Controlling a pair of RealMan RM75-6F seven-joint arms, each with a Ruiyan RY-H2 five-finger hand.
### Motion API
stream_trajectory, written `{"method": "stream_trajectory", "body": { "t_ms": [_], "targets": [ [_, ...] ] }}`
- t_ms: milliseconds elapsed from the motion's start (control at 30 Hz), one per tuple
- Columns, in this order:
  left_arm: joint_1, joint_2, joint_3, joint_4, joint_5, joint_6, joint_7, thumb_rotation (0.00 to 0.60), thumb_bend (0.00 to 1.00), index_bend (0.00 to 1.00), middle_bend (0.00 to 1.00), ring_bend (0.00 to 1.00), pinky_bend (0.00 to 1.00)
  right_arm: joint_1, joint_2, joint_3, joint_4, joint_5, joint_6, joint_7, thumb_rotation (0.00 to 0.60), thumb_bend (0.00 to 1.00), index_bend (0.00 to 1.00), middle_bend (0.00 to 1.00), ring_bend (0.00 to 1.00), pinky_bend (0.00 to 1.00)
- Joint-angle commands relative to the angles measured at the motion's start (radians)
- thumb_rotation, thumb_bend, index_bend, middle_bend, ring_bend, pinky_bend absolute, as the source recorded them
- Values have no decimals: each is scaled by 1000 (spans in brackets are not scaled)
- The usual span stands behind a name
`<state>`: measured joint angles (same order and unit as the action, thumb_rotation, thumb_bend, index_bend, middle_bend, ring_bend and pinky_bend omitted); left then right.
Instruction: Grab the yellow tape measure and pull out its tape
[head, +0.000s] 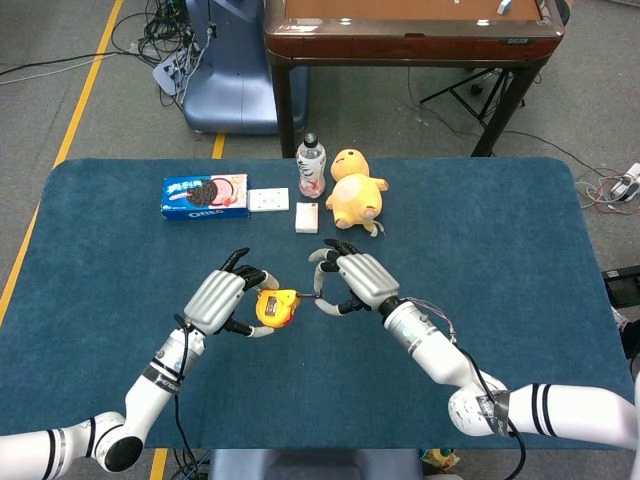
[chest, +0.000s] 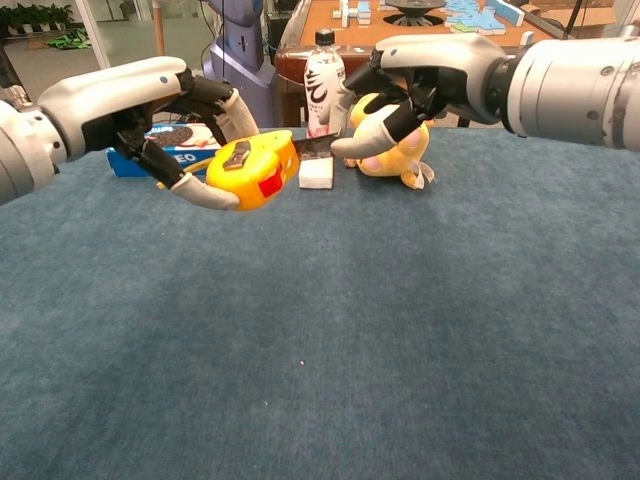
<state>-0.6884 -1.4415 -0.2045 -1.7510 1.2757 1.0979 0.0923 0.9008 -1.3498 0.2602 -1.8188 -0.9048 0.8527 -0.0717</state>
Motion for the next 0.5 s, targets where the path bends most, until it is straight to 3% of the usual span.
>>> {"method": "stream_trajectory", "body": {
  "t_ms": [33,267,500],
  "targets": [
    [1,2,0,-2,2,1,-1,600,84,500,544,306,0,1,-2,0,1,2,1,-2,600,472,553,232,43,58],
    [6,9,1,-1,5,5,-5,600,84,500,544,305,0,-1,-7,3,4,0,8,3,600,610,579,251,43,58],
    [12,22,10,17,10,-1,-16,600,84,500,544,305,0,-21,24,9,-19,-21,17,25,600,655,611,275,43,58]
  ]
}}
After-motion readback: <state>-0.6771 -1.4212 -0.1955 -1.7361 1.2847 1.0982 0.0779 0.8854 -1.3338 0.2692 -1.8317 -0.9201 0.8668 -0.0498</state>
